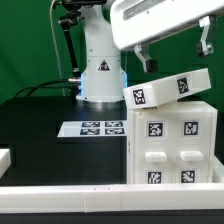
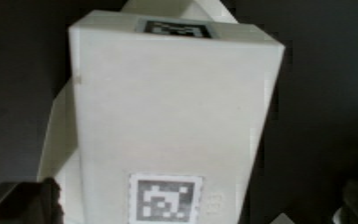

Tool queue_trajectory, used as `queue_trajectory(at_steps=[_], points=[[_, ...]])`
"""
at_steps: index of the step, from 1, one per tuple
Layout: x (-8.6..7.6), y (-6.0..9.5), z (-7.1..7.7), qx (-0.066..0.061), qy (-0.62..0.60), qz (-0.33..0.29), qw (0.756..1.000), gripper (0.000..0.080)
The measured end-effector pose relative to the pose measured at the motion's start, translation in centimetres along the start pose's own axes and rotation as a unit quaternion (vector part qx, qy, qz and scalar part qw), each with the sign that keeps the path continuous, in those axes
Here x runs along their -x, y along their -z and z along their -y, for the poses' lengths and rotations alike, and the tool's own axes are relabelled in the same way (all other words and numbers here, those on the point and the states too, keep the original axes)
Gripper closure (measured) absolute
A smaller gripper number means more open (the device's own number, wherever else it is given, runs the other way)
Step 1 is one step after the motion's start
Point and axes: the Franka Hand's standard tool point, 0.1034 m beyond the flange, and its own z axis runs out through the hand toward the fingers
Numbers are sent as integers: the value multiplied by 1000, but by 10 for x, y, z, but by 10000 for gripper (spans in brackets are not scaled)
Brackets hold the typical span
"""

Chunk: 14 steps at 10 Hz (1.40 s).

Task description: Assemble cabinet

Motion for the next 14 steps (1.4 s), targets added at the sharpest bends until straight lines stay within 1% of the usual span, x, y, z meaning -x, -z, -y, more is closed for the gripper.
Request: queue_trajectory(at_steps=[1, 3, 5, 7, 8, 9, 10, 11, 13, 14], points=[[0, -1, 1, 3, 86, -2, 996, 3], [-4, -1, 2, 5, 218, 1, 976, 3], [-11, -3, 1, 8, 312, 9, 950, 3], [-11, -4, 1, 8, 356, 10, 934, 3], [-11, -4, 1, 8, 391, 10, 920, 3], [-11, -4, 0, 9, 435, 10, 900, 3], [-11, -4, 1, 11, 497, 11, 868, 3], [-12, -4, 0, 11, 537, 12, 844, 3], [-15, -7, -1, 18, 630, 18, 776, 3], [-18, -9, -2, 21, 655, 20, 755, 3]])
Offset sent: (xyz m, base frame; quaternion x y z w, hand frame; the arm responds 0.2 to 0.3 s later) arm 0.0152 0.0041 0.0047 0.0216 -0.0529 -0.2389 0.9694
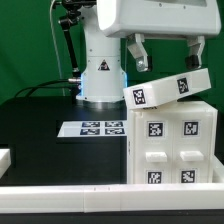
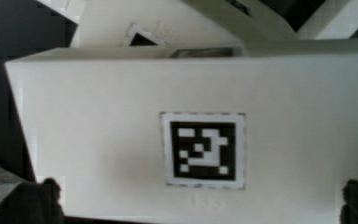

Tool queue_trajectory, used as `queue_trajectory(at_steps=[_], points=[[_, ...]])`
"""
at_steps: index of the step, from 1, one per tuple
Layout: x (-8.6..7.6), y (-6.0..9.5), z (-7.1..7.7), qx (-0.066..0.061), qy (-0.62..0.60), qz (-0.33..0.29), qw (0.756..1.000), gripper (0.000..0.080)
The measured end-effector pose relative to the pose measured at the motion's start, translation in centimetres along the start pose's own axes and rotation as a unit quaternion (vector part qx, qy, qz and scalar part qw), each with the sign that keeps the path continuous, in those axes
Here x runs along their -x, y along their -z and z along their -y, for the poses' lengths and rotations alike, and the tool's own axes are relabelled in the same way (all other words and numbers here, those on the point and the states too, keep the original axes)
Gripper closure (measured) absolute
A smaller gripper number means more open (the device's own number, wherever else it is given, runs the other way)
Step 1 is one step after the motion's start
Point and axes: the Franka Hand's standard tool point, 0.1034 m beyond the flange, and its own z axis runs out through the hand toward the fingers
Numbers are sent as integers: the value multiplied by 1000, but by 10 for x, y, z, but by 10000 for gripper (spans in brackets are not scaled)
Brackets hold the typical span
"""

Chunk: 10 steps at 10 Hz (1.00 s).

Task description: Assemble cabinet

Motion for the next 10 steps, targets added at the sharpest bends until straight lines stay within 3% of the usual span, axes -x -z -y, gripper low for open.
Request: queue_trajectory(at_steps=[4, 6, 7, 10], points=[[3, -1, -3, 8, 107, 8, 994, 3], [5, 2, -2, 7, 239, 22, 971, 3], [8, 2, -1, 0, 270, 29, 962, 3], [11, 0, 3, 1, 402, 47, 915, 3]])
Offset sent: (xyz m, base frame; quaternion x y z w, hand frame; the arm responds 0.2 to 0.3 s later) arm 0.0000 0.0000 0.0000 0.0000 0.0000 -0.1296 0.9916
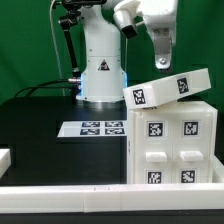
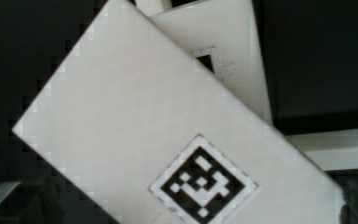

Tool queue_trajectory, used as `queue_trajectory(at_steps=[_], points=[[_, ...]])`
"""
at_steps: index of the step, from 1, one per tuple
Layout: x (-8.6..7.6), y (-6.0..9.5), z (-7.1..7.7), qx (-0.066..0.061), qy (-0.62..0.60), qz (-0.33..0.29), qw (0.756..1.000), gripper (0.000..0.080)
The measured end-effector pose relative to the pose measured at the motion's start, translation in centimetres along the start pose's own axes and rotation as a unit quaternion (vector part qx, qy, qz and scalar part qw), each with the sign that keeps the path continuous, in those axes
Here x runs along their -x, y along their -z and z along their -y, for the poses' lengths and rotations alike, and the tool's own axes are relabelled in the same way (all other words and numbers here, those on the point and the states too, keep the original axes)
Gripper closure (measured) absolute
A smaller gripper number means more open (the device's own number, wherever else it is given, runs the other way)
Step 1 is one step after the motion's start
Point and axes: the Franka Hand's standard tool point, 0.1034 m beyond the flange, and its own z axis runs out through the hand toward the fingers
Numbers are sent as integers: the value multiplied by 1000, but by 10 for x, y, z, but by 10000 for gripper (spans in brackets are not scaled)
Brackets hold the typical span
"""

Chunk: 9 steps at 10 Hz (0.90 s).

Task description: Assemble cabinet

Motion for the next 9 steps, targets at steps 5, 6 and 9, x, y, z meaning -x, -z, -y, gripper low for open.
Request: queue_trajectory(at_steps=[5, 6, 9], points=[[-1, -6, -1, -1, 150, 14, 989, 3], [-2, -8, -4, 0, 134, 14, 991, 3], [-1, -21, 3, -11, 133, 16, 991, 3]])
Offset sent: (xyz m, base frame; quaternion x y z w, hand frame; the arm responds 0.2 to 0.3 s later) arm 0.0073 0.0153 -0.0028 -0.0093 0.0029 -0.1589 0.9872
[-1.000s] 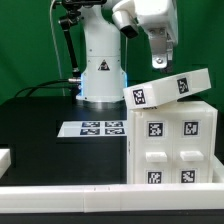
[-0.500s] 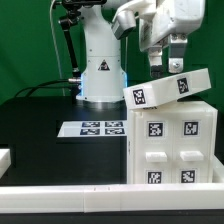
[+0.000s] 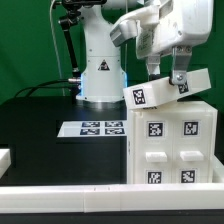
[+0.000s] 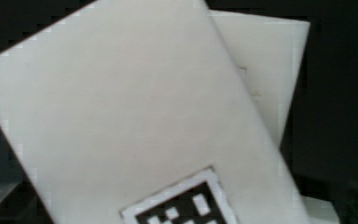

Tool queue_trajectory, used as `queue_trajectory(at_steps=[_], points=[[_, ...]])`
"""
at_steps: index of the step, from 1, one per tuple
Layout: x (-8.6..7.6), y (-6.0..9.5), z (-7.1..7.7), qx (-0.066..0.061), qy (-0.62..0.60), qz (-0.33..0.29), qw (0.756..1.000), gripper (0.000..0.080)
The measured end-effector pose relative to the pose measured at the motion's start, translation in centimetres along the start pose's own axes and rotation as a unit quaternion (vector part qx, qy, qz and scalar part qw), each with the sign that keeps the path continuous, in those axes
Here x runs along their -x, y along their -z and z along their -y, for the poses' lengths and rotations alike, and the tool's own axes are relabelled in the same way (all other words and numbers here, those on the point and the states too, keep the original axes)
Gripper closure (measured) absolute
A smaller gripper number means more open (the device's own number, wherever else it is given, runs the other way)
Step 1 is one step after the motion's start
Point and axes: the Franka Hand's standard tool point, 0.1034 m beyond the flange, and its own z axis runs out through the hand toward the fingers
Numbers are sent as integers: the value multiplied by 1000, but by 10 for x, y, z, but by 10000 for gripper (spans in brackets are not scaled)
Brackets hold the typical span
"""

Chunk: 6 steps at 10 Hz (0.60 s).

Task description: Assemble cabinet

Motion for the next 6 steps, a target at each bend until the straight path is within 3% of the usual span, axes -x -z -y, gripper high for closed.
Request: queue_trajectory(at_steps=[3, 5, 6], points=[[-2, -5, 2, -4, -12, 1, 1000, 3], [-1, -5, 2, -4, -19, 1, 1000, 248], [-1, -5, 2, -4, -19, 1, 1000, 248]])
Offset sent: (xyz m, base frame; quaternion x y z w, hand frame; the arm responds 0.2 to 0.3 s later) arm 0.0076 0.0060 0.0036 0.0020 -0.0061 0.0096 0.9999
